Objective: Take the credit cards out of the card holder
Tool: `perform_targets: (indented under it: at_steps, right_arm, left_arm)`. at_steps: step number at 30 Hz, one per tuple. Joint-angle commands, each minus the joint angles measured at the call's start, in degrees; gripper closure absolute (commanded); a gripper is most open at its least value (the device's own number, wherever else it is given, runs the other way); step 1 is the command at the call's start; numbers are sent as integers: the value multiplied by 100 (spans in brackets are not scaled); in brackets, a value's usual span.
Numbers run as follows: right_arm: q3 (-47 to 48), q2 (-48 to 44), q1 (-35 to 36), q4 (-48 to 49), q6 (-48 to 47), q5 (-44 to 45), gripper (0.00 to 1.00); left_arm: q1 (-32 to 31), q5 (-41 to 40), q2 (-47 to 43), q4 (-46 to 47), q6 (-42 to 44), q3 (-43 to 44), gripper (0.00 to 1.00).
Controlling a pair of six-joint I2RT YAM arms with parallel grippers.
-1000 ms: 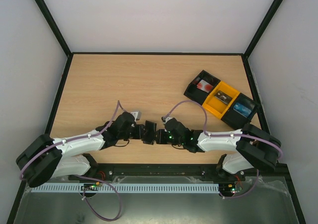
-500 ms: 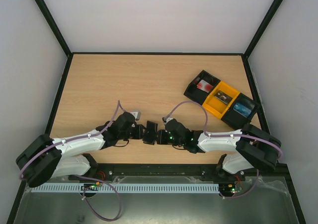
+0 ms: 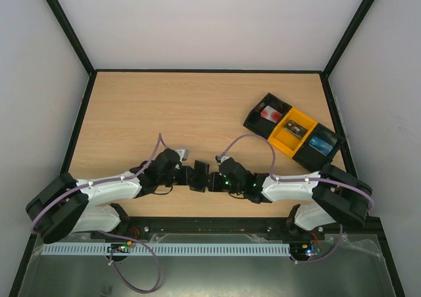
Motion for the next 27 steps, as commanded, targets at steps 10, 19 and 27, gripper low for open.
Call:
perform_targets:
  at_steps: [10, 19, 27]
  right_arm:
    - [-138, -28, 30, 103, -100, 262, 98]
    - [-319, 2, 23, -153, -124, 815, 98]
    - [-329, -2, 24, -333, -169, 1093, 98]
  left_arm:
    - [-25, -345, -185, -490, 103, -5, 97]
    - [-22, -596, -688, -784, 103, -147, 97]
    - [-21, -565, -990, -844, 30, -225, 97]
